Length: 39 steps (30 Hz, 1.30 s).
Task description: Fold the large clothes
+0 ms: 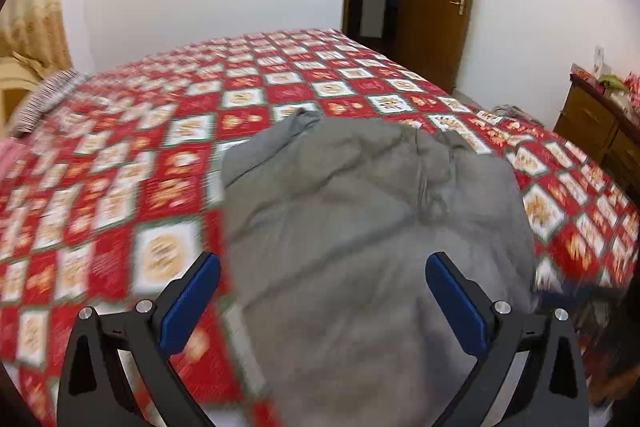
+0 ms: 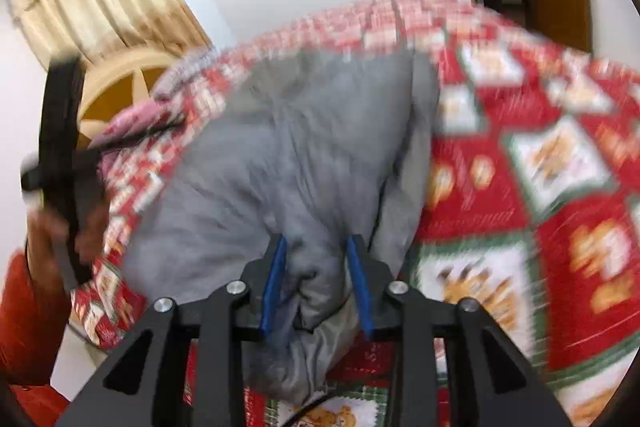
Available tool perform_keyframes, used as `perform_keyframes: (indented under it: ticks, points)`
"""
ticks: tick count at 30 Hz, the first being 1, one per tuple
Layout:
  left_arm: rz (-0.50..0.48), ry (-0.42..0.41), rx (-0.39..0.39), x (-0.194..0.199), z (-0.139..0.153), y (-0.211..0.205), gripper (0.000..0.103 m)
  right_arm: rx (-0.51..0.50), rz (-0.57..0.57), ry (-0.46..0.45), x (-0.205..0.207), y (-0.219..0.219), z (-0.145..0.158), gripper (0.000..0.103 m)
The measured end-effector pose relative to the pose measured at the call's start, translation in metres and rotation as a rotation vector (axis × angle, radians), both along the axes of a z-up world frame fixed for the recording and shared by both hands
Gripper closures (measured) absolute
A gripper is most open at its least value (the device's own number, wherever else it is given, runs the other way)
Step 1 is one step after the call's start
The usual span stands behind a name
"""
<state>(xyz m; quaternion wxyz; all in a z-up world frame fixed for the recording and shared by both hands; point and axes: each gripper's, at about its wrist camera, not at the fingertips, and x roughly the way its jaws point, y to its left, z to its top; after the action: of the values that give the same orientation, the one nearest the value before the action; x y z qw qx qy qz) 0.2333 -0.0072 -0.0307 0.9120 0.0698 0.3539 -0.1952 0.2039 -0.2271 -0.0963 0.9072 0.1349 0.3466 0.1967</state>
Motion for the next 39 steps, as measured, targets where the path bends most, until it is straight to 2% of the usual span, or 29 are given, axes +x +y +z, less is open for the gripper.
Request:
perform_keyframes:
  ticks: [2,4,7,10,12,14,17,19,23,26,28,31,35,39]
  points:
    - [0.031,-0.035,-0.002,-0.03,-0.004,0.021,0.001,-0.029,-0.038,-0.08,0.001,-0.007,0.03,0.066]
    - [0.058,-0.022,-0.037,-0.039,-0.01,0.03,0.001,-0.032,-0.043,-0.118,0.012,-0.008,0.049,0.066]
    - [0.096,0.0,-0.085,-0.039,-0.026,0.029,0.001,-0.075,-0.041,-0.112,0.052,0.006,0.066,0.066]
    - [0.096,0.016,-0.108,-0.033,-0.035,0.019,0.001,-0.111,-0.039,-0.063,0.082,0.023,0.048,0.066]
    - [0.103,-0.002,-0.074,-0.031,-0.039,0.008,0.001,-0.158,-0.063,0.016,0.102,0.028,0.017,0.071]
    - [0.1,-0.01,-0.049,-0.029,-0.045,0.001,0.001,-0.128,-0.084,0.061,0.11,0.024,-0.007,0.074]
    - [0.106,0.041,-0.067,-0.02,-0.056,-0.004,0.001,-0.078,-0.103,0.081,0.109,0.014,-0.024,0.076]
    - [0.115,0.068,-0.062,-0.012,-0.065,-0.009,0.001,-0.057,-0.104,0.091,0.112,0.009,-0.031,0.077]
    - [0.125,-0.001,0.028,-0.016,-0.075,-0.023,0.001,-0.09,-0.11,0.071,0.112,0.013,-0.034,0.078]
    - [0.135,0.025,0.026,-0.017,-0.074,-0.019,0.001,-0.154,-0.115,0.058,0.109,0.022,-0.031,0.078]
    - [0.132,0.059,0.02,-0.018,-0.066,-0.013,0.001,-0.156,-0.106,0.064,0.108,0.019,-0.027,0.078]
    - [0.14,0.034,0.056,-0.026,-0.049,-0.004,0.001,-0.094,-0.104,0.047,0.091,0.005,-0.008,0.073]
    - [0.206,-0.104,0.174,-0.032,-0.017,0.01,0.001,-0.049,-0.125,-0.051,0.054,-0.016,0.024,0.047]
    - [0.263,-0.15,0.193,-0.017,0.003,0.028,0.001,-0.049,-0.136,-0.086,0.039,-0.029,0.044,0.033]
